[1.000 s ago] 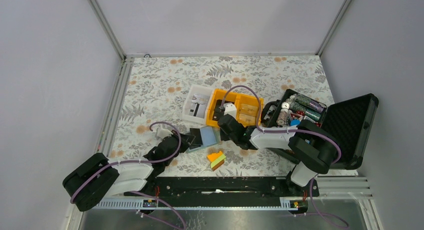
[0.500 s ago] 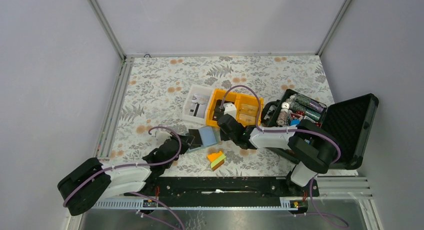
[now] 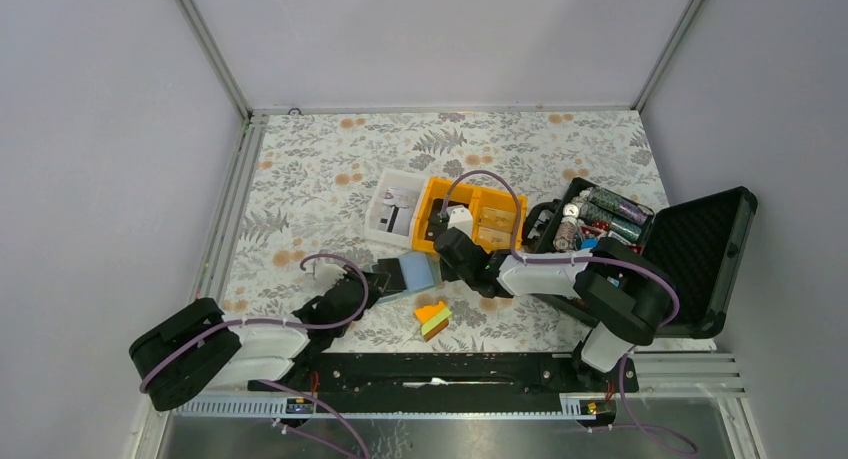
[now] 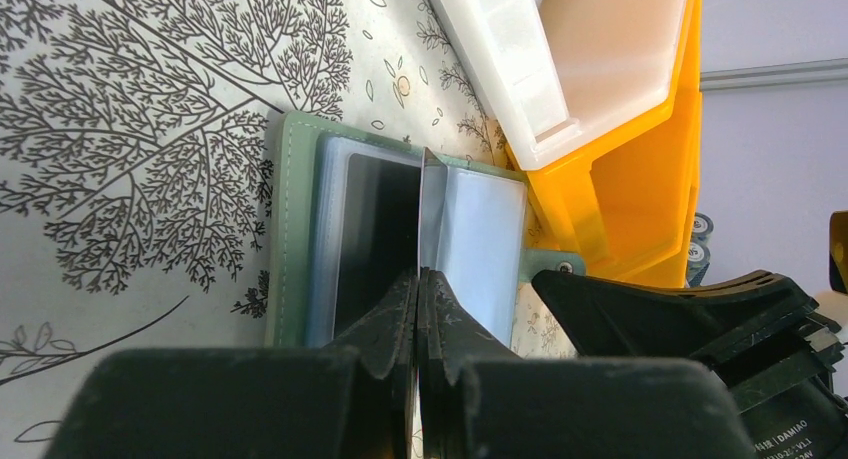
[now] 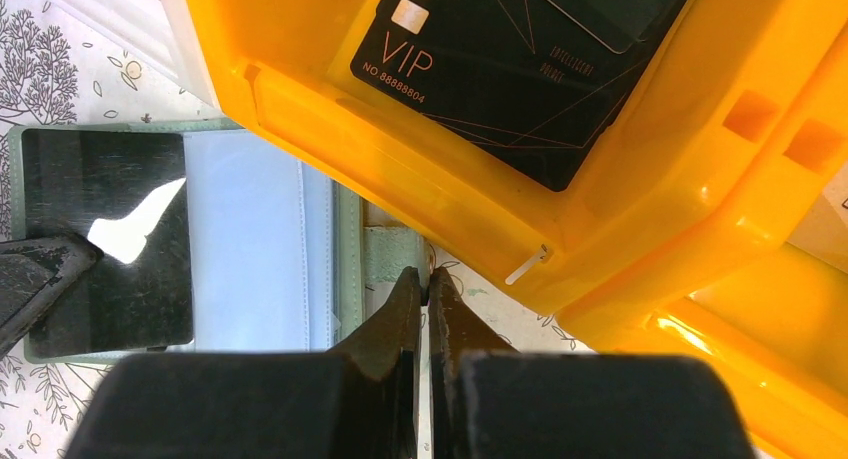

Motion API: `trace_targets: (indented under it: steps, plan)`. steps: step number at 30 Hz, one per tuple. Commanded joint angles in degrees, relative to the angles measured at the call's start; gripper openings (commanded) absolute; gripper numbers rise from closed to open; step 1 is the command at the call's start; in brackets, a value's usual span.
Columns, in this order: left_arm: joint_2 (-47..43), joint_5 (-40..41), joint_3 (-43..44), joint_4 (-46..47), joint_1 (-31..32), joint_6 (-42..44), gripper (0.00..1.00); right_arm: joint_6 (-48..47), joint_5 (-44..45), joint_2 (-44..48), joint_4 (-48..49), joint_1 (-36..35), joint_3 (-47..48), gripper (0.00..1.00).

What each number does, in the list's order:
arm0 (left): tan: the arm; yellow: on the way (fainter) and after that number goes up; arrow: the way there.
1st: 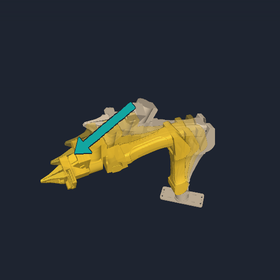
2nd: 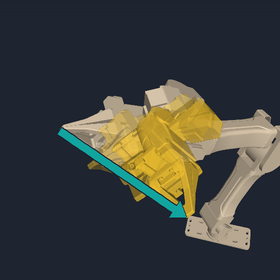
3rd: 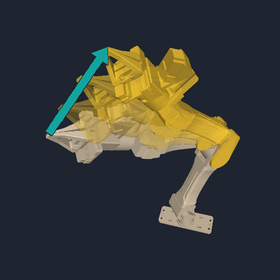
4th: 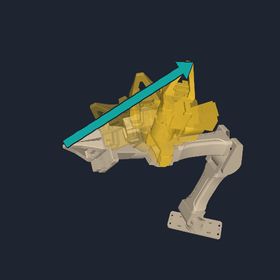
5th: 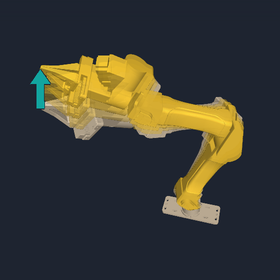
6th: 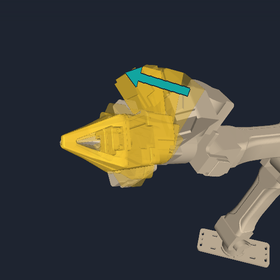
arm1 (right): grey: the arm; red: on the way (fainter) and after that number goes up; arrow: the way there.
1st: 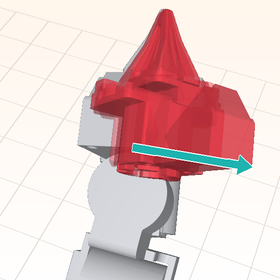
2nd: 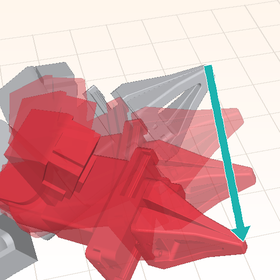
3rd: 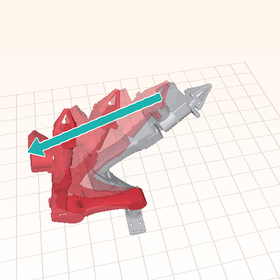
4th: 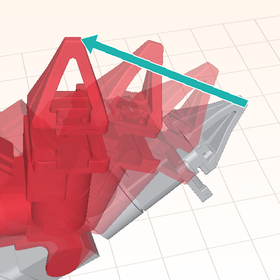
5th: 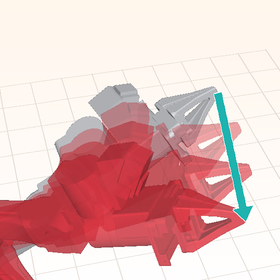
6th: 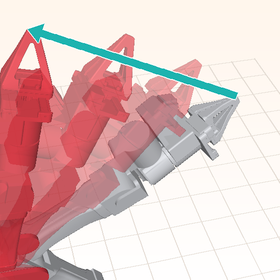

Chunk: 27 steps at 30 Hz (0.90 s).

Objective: Put the credit cards into the card holder
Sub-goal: Insert the credit card into the card holder.

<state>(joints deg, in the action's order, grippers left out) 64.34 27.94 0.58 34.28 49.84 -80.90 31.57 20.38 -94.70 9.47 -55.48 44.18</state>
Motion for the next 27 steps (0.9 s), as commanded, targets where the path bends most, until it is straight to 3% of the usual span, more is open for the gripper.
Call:
trace_targets:
  steps: [1, 17, 27]
  plan:
    - [1.9, 2.1, -4.6, 2.4, 1.1, -0.5, 0.0, 0.9, 2.3, 0.0, -0.2, 0.2, 2.0, 0.0]
    - [-3.0, 1.6, -5.3, 1.7, 1.7, -4.3, 0.0, 0.9, 1.9, -1.4, -1.0, 0.2, 3.1, 0.0]
    - [-0.8, 1.7, -5.5, 2.6, 1.7, -2.5, 0.0, 1.1, 1.9, -1.5, -1.2, 0.2, 3.2, 0.0]
